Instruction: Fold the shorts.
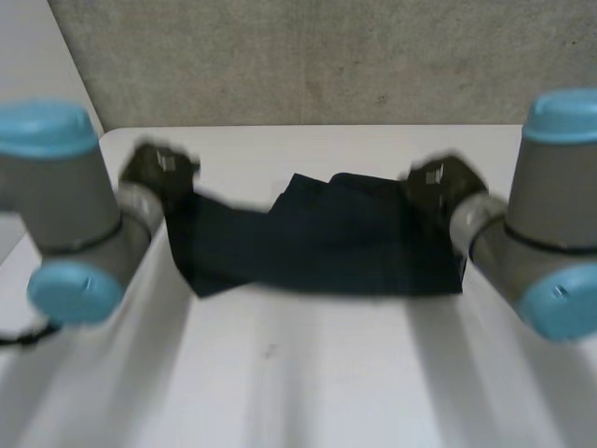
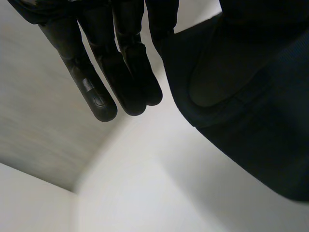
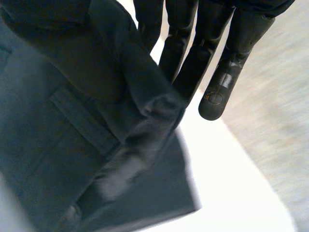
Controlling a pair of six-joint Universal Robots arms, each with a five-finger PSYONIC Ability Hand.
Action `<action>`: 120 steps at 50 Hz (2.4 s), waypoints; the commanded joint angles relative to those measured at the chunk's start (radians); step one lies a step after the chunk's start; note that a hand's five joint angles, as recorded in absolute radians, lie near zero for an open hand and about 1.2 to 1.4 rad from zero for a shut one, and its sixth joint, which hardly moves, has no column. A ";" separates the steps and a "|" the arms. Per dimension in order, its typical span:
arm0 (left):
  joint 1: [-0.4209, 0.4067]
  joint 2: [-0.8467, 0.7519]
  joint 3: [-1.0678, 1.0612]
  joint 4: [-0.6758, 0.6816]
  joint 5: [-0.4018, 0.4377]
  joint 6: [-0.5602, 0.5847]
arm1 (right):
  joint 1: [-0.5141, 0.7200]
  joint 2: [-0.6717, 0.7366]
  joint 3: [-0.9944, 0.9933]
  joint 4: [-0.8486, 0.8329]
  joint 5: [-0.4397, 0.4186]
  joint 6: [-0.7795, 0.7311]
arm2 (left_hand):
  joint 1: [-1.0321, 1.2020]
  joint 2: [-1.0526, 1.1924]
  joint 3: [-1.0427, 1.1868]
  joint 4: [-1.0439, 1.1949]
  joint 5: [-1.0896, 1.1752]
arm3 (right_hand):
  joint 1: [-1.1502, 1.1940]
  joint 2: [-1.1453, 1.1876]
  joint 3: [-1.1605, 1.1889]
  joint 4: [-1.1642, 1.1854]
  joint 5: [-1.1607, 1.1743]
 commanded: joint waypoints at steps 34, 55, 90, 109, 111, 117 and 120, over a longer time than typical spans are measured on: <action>0.051 0.209 -0.517 0.242 -0.089 -0.196 | 0.099 0.048 0.248 -0.358 -0.113 0.016 | 0.258 0.197 0.205 0.195 0.250 | 0.430 0.218 0.221 0.205 0.252; 0.203 0.824 -0.645 -0.174 0.152 -0.193 | 0.080 -0.393 0.276 0.192 -0.093 0.065 | 0.258 0.197 0.205 0.195 0.250 | 0.430 0.218 0.221 0.205 0.252; 0.123 0.073 -0.142 -0.079 0.102 -0.189 | 0.020 -0.004 0.132 0.104 -0.035 0.124 | 0.258 0.197 0.205 0.195 0.250 | 0.430 0.218 0.221 0.205 0.252; -0.001 -0.567 0.668 -0.047 -0.024 -0.104 | 0.019 0.382 -0.187 -0.287 0.061 -0.057 | 0.258 0.197 0.205 0.195 0.250 | 0.430 0.218 0.221 0.205 0.252; -0.004 -0.608 0.700 -0.001 -0.035 -0.078 | 0.019 0.410 -0.208 -0.308 0.078 -0.094 | 0.258 0.197 0.205 0.195 0.250 | 0.430 0.218 0.221 0.205 0.252; -0.015 -0.645 0.710 0.102 -0.035 -0.051 | 0.014 0.497 -0.264 -0.388 0.143 -0.177 | 0.258 0.197 0.205 0.195 0.250 | 0.430 0.218 0.221 0.205 0.252; -0.021 -0.650 0.708 0.142 -0.036 -0.052 | 0.008 0.505 -0.270 -0.388 0.167 -0.179 | 0.258 0.197 0.205 0.195 0.250 | 0.430 0.218 0.221 0.205 0.252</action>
